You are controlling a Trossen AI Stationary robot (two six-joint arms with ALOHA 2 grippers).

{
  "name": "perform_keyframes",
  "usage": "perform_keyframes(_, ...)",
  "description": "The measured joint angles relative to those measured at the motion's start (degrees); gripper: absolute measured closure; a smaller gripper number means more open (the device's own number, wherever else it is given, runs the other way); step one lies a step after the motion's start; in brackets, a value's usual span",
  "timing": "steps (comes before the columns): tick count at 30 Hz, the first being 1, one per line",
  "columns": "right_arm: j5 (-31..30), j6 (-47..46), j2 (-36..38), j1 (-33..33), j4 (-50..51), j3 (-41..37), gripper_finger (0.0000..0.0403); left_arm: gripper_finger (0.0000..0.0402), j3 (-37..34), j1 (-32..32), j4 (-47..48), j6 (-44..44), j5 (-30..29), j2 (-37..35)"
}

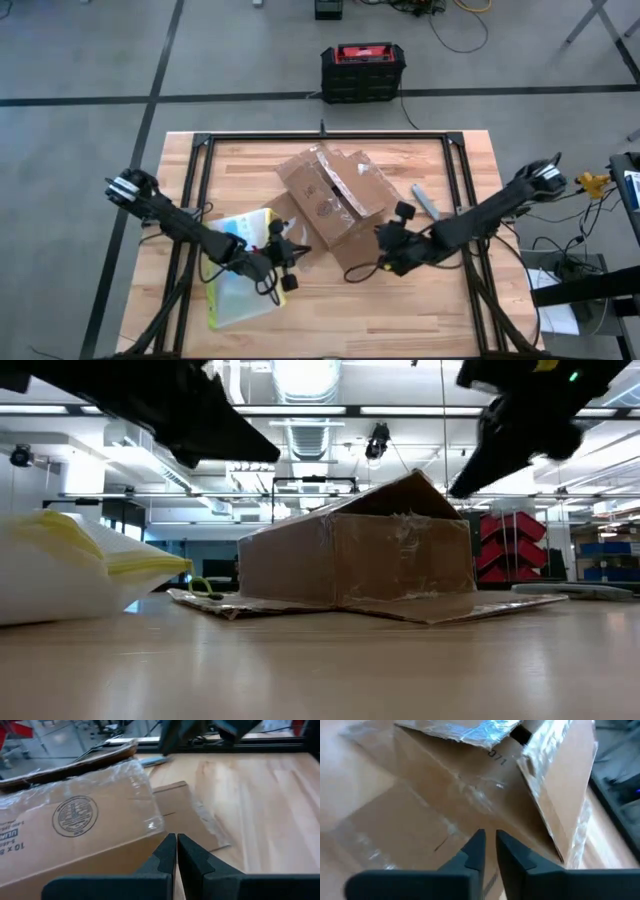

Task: Unpack boxes
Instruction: Break down the brown box using the gray cutter

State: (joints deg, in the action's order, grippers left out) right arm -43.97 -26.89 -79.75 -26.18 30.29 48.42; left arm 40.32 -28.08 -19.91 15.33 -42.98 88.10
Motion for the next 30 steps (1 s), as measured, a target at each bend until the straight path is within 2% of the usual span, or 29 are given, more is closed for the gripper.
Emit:
perform_keyframes(4, -5.5, 2.8, -4.9, 0.8, -5.6, 0.0, 0.0397, 0.0401, 0.0, 0.7, 0.3, 0.3, 0.0, 0.2)
perform_keyframes(12, -14.7, 8.9, -9.1, 4.6, -12.5, 0.0, 0.0402, 0.0402, 0.0, 1.0, 0.9, 0.2, 0.0, 0.3)
perform_keyframes(16, -20.2, 9.0, -8.1, 6.3, -12.6, 0.0, 0.0401, 0.0401, 0.0, 0.9, 2.5, 0.4, 0.0, -0.7)
perform_keyframes(20, -23.4, 13.5, -4.4, 7.8, -12.4, 0.0, 0.0401, 0.0401, 0.0, 0.8, 8.1, 3.0, 0.0, -3.3)
perform_keyframes(23, -24.0, 17.2, -0.6, 10.6, -12.1, 0.0, 0.0401, 0.0401, 0.0, 0.8, 13.9, 5.8, 0.0, -4.7)
perform_keyframes(27, -23.1, 17.5, 4.6, 17.1, -8.9, 0.0, 0.0401, 0.0401, 0.0, 0.7, 18.3, 8.4, 0.0, -4.9)
perform_keyframes(30, -17.7, 17.4, 7.5, 23.6, -7.2, 0.0, 0.0401, 0.0401, 0.0, 0.7, 18.3, 9.4, 0.0, -4.5)
